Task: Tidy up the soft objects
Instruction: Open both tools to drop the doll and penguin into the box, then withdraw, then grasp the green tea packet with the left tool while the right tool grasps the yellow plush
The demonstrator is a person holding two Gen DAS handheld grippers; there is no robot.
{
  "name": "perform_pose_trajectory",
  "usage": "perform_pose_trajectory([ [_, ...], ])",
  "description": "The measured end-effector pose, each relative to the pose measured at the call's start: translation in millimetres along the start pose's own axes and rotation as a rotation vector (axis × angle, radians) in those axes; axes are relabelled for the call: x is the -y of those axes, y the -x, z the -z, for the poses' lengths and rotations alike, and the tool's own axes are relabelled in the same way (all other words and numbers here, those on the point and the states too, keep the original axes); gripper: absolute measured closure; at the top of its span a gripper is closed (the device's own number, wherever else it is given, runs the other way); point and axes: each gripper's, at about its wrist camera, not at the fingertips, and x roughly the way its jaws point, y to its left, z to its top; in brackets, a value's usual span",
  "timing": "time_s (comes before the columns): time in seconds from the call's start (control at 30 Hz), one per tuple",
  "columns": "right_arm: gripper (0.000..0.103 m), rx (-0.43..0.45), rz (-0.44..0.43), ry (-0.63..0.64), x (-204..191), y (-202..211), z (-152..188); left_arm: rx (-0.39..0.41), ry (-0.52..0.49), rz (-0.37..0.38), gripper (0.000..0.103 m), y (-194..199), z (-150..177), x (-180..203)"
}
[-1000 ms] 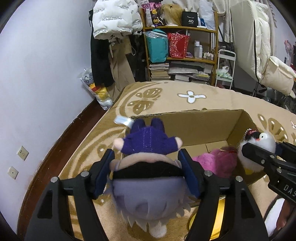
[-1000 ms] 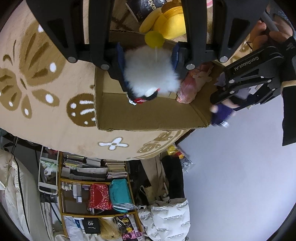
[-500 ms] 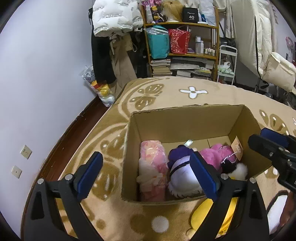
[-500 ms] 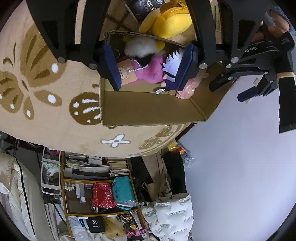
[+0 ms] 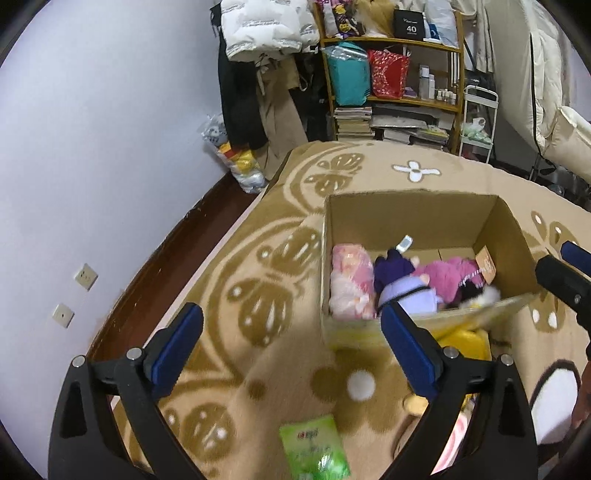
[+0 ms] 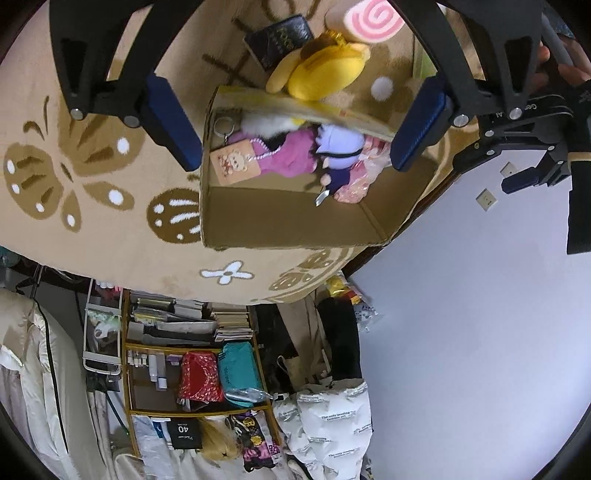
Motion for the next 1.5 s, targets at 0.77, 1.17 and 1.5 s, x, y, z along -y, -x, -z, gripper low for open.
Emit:
perform_pose_trajectory([
  [0.77, 0.0, -0.138, -0.043, -0.057, -7, 0, 48, -0.198, 0.089, 0.037, 0.007, -1, 73, -11],
  [1.17, 0.0, -0.213, -0.044, -0.072, -11, -41, 64, -0.305, 0.111, 0.04, 0.007, -38, 88, -8],
  [1.5, 0.001, -0.272, -0.039, -0.097, -6, -71, 70, -0.405, 0.098, 0.075, 0.007, -62, 100, -5],
])
